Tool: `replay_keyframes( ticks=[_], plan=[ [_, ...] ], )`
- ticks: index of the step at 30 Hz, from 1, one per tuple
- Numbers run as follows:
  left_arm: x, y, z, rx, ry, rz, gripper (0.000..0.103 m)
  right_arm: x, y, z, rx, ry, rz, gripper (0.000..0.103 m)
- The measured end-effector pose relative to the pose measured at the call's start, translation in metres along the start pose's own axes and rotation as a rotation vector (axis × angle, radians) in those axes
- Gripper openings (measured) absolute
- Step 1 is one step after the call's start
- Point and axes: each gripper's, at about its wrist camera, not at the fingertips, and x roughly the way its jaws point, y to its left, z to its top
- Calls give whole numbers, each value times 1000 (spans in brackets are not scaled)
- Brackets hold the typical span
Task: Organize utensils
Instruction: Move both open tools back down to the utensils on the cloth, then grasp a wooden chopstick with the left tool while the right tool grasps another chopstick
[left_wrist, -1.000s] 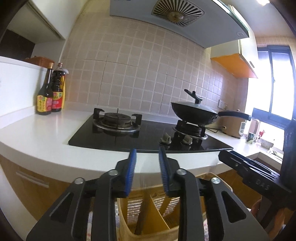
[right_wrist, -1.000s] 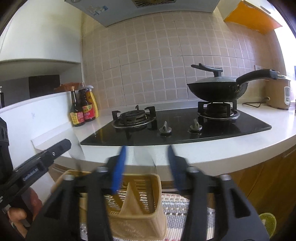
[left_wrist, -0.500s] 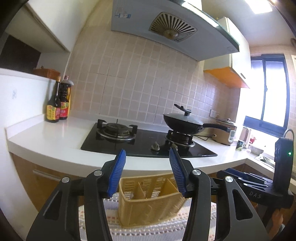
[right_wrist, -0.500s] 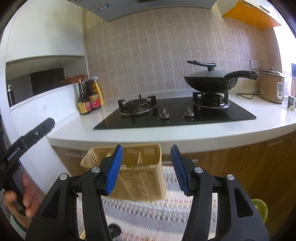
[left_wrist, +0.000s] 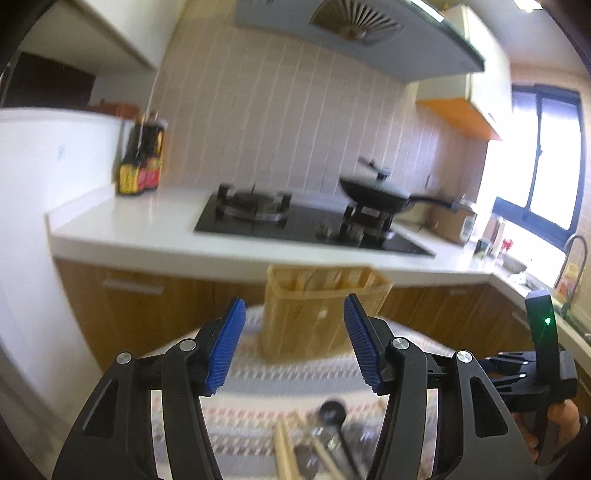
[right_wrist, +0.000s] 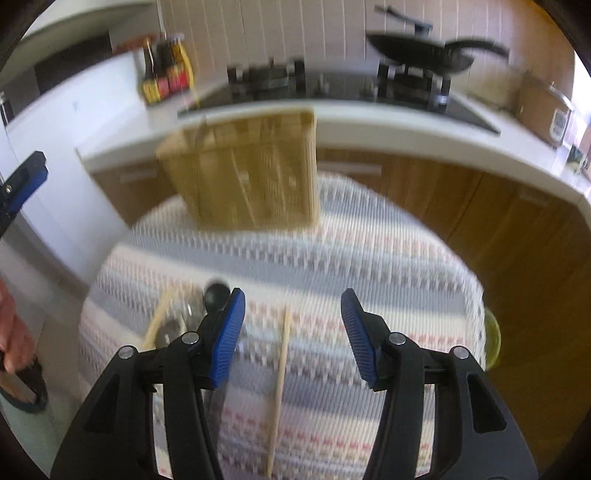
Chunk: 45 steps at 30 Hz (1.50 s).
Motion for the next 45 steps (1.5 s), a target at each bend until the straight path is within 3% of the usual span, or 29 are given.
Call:
replay_keyframes(
  ticks=[6, 9, 13, 15, 17, 20, 29, 33, 38, 45],
  plan=[
    [18, 26, -25, -34, 198, 26, 52, 26, -4, -16, 21, 110, 32, 51],
    [40, 37, -48, -48, 349, 19, 50, 42, -2, -19, 9, 157, 40, 50],
    [68, 44, -84, -57, 535, -23, 40, 57, -2, -26, 10, 223, 69, 44],
    [79, 43, -100, -33, 603, -22, 32, 64, -2, -30, 14, 251, 83, 37],
    [86, 44, -113, -7, 634, -11, 25, 69, -2, -34, 18, 268, 91, 37],
    [90, 38, -125, 36, 642, -11, 21, 74, 0, -39, 20, 285, 95, 37],
    [102, 10, -134, 229, 635, 111, 17, 78, 1, -43, 16, 288, 101, 37],
    [101, 10, -134, 208, 640, 92, 17, 78, -2, -42, 20, 287, 113, 37],
    [97, 19, -128, 125, 625, 13, 17, 79, -2, -42, 13, 289, 110, 37],
    [104, 2, -134, 196, 662, 16, 16, 87, -1, -44, 7, 302, 109, 37]
  ],
)
